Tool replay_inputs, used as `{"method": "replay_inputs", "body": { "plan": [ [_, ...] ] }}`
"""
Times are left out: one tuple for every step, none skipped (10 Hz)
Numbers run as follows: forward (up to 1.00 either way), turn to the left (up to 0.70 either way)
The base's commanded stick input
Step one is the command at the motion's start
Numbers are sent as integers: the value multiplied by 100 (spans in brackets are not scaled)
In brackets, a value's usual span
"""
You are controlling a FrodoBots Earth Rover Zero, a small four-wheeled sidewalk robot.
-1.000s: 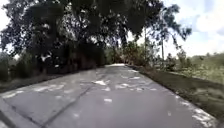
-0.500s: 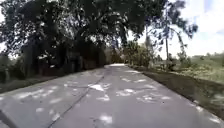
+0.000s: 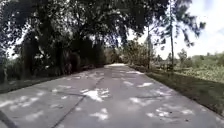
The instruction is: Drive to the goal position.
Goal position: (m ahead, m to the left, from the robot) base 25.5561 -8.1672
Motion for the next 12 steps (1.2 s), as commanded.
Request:
{"method": "replay_inputs", "body": {
  "plan": [
    [85,0],
    [85,0],
    [85,0],
    [85,0],
    [85,0],
    [85,0],
    [85,0],
    [85,-1],
    [85,-4],
    [85,-10],
    [85,-25],
    [85,-11]
  ]
}}
